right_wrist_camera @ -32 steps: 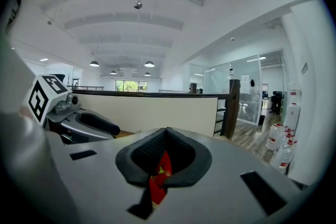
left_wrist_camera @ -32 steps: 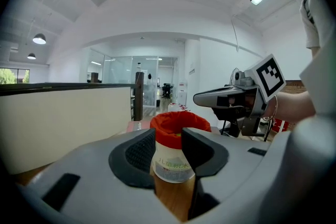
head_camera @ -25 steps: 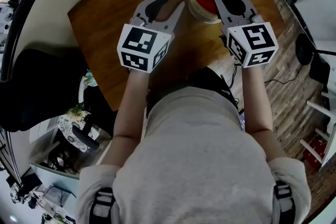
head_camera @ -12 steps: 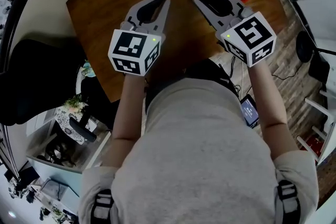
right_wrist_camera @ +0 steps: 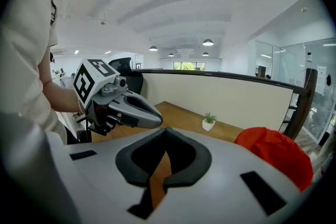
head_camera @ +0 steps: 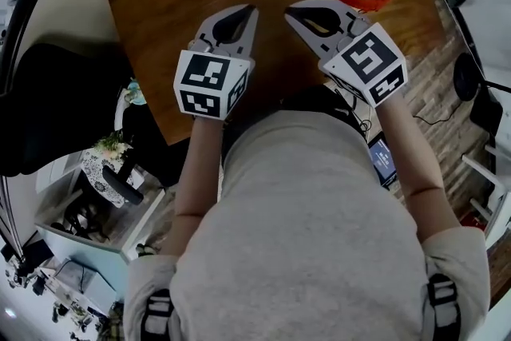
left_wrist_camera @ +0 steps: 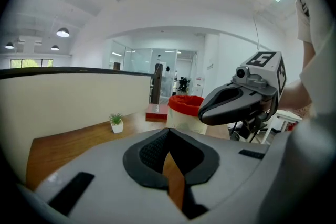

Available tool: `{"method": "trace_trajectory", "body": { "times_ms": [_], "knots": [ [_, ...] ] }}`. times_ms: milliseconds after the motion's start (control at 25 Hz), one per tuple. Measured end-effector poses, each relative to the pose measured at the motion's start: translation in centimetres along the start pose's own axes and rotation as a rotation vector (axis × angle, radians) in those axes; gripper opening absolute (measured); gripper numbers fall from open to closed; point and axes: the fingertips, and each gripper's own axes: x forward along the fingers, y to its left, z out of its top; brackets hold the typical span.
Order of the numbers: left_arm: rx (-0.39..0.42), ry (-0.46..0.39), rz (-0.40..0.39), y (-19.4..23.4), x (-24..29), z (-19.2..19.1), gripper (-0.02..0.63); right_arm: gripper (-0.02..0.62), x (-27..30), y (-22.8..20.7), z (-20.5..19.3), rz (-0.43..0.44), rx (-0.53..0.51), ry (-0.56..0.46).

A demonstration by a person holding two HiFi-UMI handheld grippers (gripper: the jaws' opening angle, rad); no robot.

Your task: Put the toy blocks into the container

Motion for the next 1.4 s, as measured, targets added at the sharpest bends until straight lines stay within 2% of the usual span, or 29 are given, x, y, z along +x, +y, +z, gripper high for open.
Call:
{"method": "trace_trajectory", "body": {
  "times_ms": [280, 440, 640, 1040, 1240, 1400],
  "knots": [
    [-0.028, 0.063, -0.003, -0.6, 0.0, -2.2, 0.014, 0.011, 0.8, 0.6, -0.8, 0.029, 0.005, 0.015],
    [-0.052, 0.092, -0.007, -1.1, -0.1, -3.4, 0.014, 0.011, 1.0, 0.7, -1.2, 0.016, 0.036, 0.003],
    [-0.082, 0.1, -0.025, -1.8, 0.3, -4.0, 0.014, 0.011, 1.4, 0.3, -2.3, -0.043, 0.099, -0.016],
    [-0.097, 0.132, -0.053, -2.9, 0.0, -5.8, 0.014, 0.011, 2.1, 1.2, -3.3, -0.066, 0.136, -0.023],
    [-0.095, 0.137, -0.076, -3.1, 0.0, -6.0, 0.014, 0.011, 2.1, 1.1, -3.7, -0.068, 0.189, -0.033],
    [-0.105, 0.128, -0.081, -3.2, -0.2, -5.8, 0.014, 0.011, 2.0, 1.2, -3.8, -0.07, 0.194, -0.032]
  ]
}}
